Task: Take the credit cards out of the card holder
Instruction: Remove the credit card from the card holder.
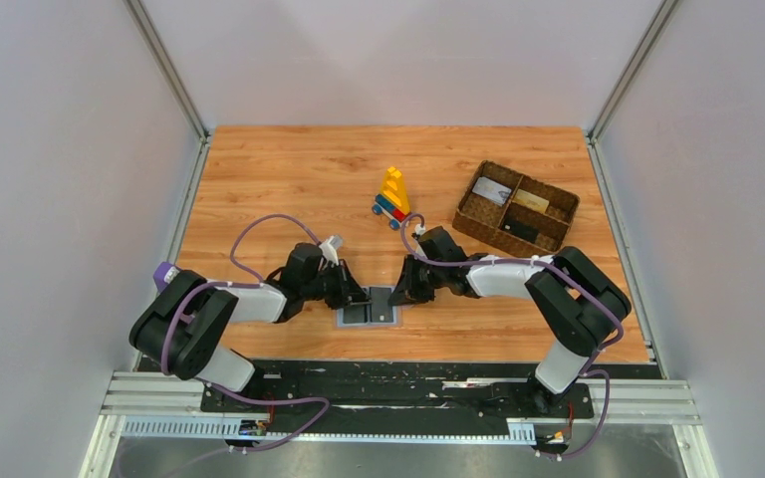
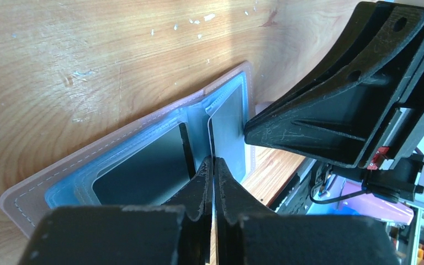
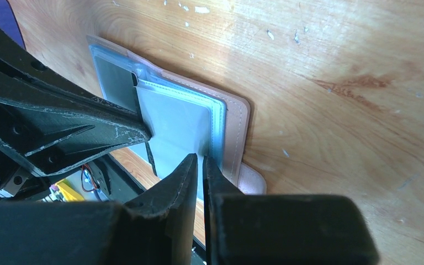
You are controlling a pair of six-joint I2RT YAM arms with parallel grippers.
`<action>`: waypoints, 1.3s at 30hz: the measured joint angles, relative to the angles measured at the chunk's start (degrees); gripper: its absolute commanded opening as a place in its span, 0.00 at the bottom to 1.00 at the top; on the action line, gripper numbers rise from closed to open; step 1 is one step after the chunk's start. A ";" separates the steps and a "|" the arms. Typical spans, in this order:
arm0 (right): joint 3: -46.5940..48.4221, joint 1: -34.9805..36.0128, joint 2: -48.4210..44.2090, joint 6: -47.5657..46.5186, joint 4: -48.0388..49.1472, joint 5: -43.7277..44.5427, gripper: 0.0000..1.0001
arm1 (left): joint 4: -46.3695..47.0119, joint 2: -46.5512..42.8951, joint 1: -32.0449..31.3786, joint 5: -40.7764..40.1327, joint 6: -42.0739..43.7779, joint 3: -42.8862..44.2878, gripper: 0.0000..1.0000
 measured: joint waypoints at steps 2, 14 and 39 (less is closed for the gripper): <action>0.00 0.00 0.00 0.02 0.00 0.02 0.11 | 0.90 -0.11 0.17 0.31 -0.31 -0.42 0.00; 0.00 0.00 0.04 0.00 0.04 0.02 0.11 | 1.84 -0.94 0.26 0.63 -0.96 -1.14 0.00; -0.02 -0.26 0.04 -0.04 0.02 0.02 0.11 | -1.55 -3.89 1.51 -0.50 -0.79 -1.36 0.00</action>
